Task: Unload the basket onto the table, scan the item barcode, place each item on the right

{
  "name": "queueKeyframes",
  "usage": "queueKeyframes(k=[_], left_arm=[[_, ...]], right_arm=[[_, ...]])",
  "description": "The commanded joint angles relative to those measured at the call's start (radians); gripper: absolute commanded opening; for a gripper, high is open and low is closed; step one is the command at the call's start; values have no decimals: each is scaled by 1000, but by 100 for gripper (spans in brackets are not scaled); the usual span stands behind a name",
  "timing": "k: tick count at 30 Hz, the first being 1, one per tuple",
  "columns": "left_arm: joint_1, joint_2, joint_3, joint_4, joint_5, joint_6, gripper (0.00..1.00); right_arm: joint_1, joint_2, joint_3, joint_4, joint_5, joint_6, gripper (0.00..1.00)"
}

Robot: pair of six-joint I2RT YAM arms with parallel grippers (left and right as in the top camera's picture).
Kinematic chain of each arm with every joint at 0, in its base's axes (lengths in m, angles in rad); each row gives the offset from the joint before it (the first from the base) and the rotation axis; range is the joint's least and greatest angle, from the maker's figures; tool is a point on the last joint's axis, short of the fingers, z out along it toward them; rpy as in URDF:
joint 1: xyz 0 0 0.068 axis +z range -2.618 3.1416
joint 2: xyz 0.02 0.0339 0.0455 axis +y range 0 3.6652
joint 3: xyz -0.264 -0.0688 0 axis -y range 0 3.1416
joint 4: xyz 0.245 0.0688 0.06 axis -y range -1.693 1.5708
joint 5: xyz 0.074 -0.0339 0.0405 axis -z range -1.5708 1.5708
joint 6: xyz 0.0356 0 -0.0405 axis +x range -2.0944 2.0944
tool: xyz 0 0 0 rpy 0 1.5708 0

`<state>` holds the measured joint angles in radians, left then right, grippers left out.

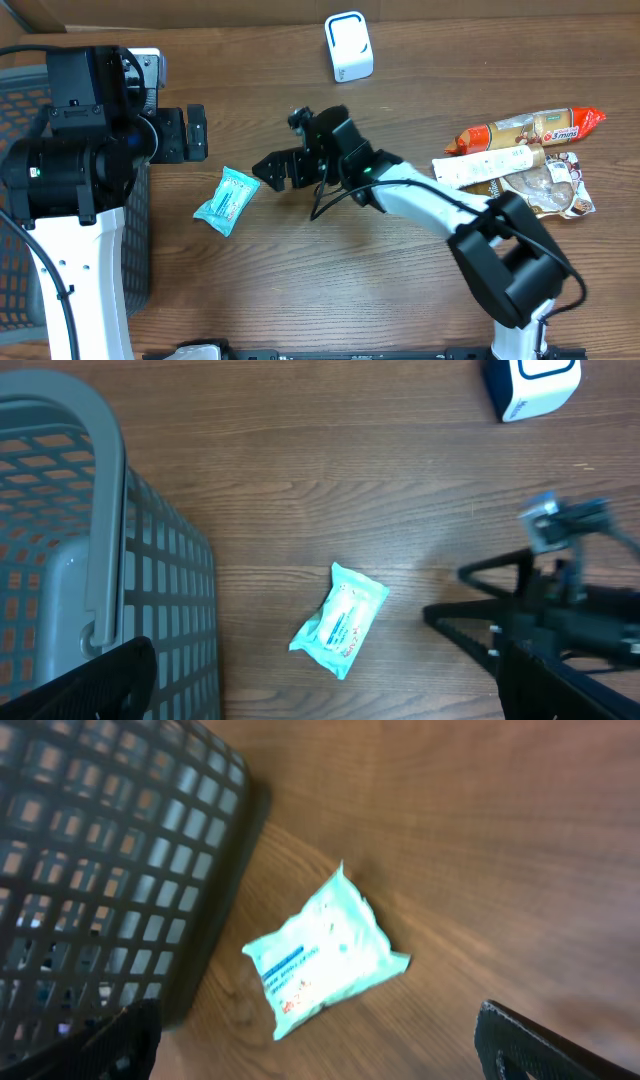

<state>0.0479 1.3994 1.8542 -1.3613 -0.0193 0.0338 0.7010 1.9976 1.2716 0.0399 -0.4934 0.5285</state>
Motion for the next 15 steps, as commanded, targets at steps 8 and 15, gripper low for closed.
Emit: queueKeyframes(k=[8, 15], left_arm=[[4, 7, 6, 3, -6, 19, 99], [4, 7, 6, 3, -6, 19, 99]], right_arm=[[124, 94, 7, 53, 251, -71, 100], [182, 114, 51, 69, 407, -443, 100]])
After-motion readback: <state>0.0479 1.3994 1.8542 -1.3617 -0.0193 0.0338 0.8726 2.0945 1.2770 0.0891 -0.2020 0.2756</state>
